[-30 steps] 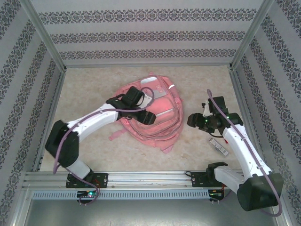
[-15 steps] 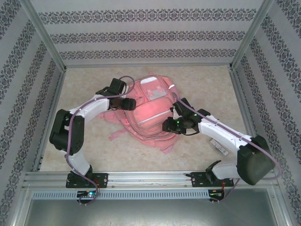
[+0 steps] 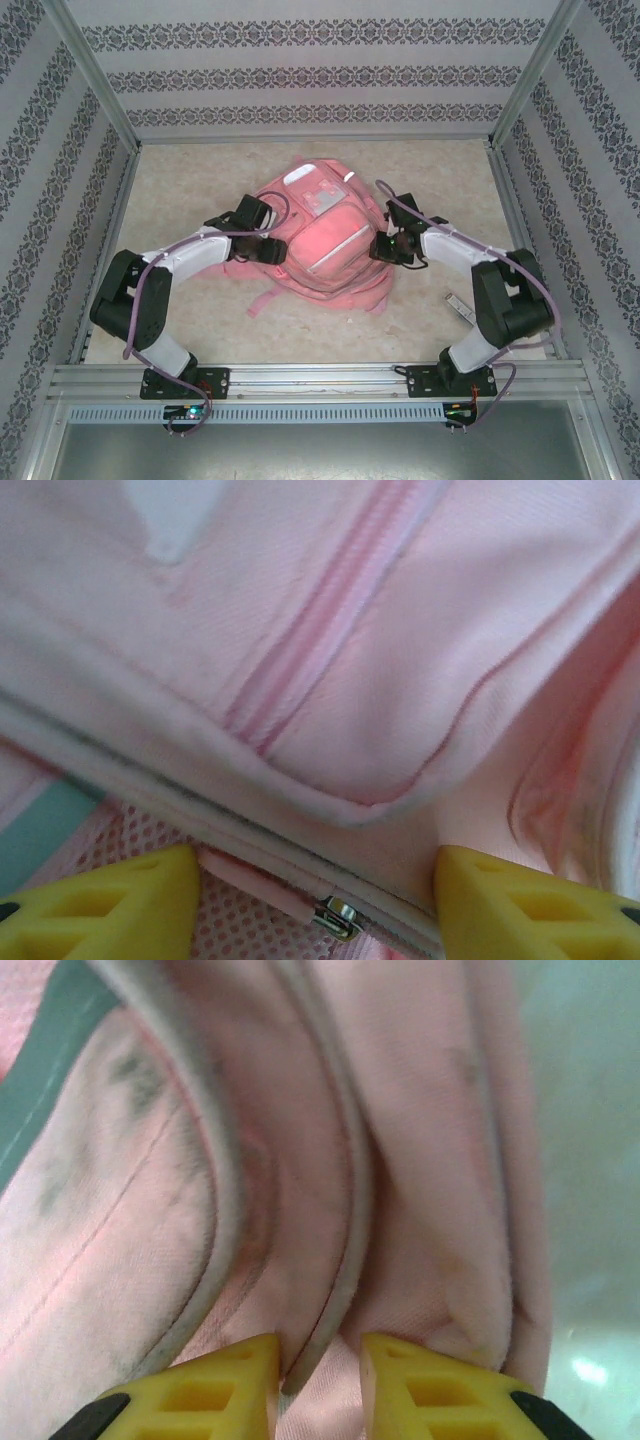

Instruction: Pack the student bag

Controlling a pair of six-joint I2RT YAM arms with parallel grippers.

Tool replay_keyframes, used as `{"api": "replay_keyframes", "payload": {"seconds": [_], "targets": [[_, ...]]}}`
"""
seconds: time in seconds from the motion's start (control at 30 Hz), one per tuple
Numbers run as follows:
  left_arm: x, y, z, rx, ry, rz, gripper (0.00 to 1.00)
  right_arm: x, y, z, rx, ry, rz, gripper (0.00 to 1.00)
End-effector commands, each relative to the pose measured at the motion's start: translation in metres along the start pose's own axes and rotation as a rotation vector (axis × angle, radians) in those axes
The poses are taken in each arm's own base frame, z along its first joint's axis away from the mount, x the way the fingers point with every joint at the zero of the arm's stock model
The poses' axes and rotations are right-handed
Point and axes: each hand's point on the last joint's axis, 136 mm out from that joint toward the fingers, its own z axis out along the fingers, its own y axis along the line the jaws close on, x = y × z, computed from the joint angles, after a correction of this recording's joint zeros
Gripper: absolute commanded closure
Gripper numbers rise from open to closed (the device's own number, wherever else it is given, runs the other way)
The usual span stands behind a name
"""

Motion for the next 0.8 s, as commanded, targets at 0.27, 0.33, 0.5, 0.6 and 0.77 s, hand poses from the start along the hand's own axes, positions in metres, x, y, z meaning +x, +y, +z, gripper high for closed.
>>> {"api": "replay_keyframes", "payload": {"seconds": [0.27,0.33,0.5,0.6,0.77], "targets": [[0.049,-0.111,-0.081,0.355,0.106,0.125,0.38,-0.108,0.025,0.016,0.002,-0.129,-0.004,0.58],[0.026,-0.134,-0.116,0.465,0.028,0.146,0.38,-0.118,0.027,-0.005,0.045,-0.187,0.008,0.52],[-0.022,-0.103,-0.148,0.304,-0.175,0.298,0.33,-0.120,0.021,-0.072,0.243,-0.329,-0.075,0.06],[-0.050,-0.041,-0.130,0.140,-0.178,0.165,0.26,-0.105,0.029,-0.110,0.410,-0.413,-0.319,0.02],[-0.079,0.010,-0.085,0.135,-0.119,-0.056,0.28,-0.059,0.047,-0.141,0.515,-0.466,-0.602,0.02]]}}
